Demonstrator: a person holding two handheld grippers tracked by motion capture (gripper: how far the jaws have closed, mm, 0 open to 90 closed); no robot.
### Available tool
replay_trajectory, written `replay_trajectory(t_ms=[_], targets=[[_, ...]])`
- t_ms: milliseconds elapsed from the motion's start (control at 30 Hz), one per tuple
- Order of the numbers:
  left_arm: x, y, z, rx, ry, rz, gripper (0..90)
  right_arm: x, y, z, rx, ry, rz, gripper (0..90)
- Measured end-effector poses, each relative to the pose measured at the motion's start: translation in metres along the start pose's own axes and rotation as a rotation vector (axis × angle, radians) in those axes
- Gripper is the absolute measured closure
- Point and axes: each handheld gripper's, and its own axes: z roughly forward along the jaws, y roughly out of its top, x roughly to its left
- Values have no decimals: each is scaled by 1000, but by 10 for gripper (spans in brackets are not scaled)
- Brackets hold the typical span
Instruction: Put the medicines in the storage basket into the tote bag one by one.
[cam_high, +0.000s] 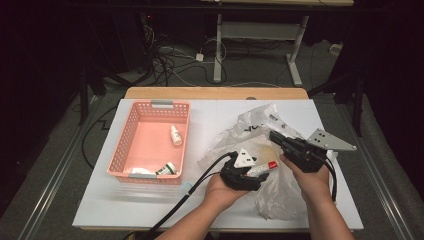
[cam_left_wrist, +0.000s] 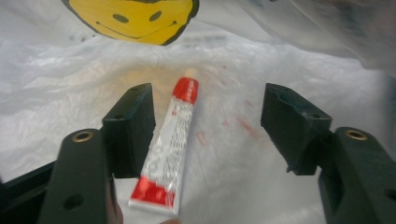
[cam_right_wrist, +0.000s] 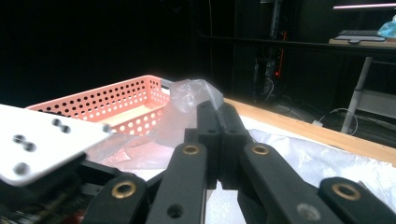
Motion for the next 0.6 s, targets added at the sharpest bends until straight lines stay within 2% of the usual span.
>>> replay_trajectory(t_ms=[67,233,400,467,567,600], targets=[[-2,-7,-12,2,-10,9,338,1,0,0,2,2,-3,900],[-4,-18,-31,14,-18,3,252,3,0,-1,5,5,-8,900],[-5,-25,-52,-6,-20,2,179,4,0,-1,6,3,-6,900],[-4,-27,-59,-14,-33,-10,153,5,0,-2,8,2,-7,900],[-5,-30,-69,-19,-25,-2,136,5,0,-1,10,2,-11,900],[-5,-30,-71,-14,-18,-1,99,5,0,-1,12,2,-12,900]])
